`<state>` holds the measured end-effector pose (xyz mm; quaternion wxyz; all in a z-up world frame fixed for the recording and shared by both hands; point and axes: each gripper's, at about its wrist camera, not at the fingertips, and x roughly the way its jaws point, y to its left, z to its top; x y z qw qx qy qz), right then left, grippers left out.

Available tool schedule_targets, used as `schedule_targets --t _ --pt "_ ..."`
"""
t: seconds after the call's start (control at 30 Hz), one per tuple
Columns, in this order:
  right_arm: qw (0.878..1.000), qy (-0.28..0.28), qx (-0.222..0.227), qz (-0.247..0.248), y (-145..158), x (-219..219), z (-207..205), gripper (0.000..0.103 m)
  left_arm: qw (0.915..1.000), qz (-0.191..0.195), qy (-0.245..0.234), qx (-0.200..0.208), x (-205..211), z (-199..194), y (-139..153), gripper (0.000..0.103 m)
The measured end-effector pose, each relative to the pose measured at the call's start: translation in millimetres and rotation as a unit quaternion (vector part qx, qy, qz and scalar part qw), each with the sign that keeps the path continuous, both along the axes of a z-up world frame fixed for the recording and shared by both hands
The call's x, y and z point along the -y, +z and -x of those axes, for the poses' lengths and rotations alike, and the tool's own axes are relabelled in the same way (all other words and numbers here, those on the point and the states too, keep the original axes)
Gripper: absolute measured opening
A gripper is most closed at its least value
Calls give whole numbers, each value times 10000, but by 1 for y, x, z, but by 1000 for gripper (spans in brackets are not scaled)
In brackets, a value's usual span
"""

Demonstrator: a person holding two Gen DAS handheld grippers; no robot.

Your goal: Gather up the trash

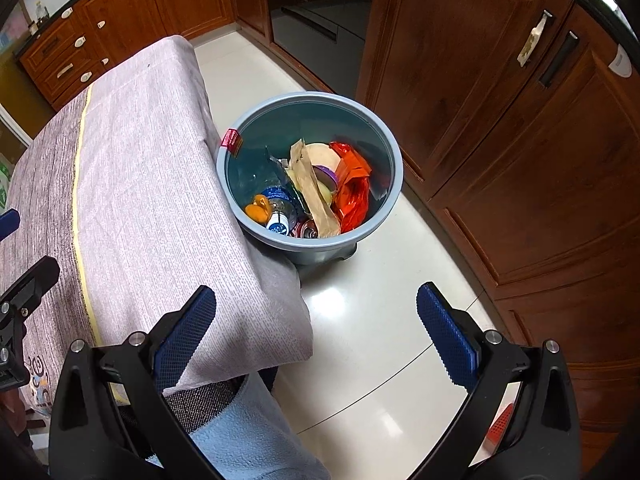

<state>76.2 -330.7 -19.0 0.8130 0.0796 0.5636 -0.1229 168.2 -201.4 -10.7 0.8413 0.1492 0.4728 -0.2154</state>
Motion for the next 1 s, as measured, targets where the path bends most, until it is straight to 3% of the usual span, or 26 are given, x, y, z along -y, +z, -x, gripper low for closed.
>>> schedule_targets --t 1.0 --pt "9999 -27 -133 -54 -13 6 -9 96 9996 -228 16 -155 9 -6 -16 99"
